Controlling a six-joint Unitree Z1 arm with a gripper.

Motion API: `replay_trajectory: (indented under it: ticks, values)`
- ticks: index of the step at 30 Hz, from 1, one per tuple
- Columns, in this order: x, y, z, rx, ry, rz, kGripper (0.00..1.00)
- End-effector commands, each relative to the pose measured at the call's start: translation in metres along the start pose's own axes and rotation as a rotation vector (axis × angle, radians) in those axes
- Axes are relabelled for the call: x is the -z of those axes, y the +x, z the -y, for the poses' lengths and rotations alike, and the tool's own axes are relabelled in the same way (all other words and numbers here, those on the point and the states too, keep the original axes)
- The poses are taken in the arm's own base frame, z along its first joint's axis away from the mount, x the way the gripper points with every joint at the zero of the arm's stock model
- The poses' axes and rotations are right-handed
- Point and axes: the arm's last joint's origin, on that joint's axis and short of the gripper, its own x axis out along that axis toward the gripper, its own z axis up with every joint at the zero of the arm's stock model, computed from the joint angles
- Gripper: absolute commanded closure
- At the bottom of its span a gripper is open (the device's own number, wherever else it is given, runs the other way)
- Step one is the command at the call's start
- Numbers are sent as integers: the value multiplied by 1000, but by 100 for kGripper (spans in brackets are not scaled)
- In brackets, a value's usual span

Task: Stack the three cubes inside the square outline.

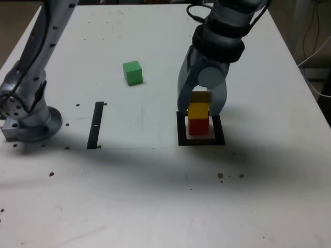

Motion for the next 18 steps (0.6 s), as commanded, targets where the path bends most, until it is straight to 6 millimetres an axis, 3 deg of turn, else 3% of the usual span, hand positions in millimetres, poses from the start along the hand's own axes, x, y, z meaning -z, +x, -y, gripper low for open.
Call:
replay_trajectory:
  ticks: [1,3,5,18]
  values:
    - [-2,2,-2,2,5,-3,37]
    - [-3,3,-4,5,11,-4,21]
    - [-4,4,-4,7,15,-5,12]
    - [-1,7,-4,15,22,-24,6]
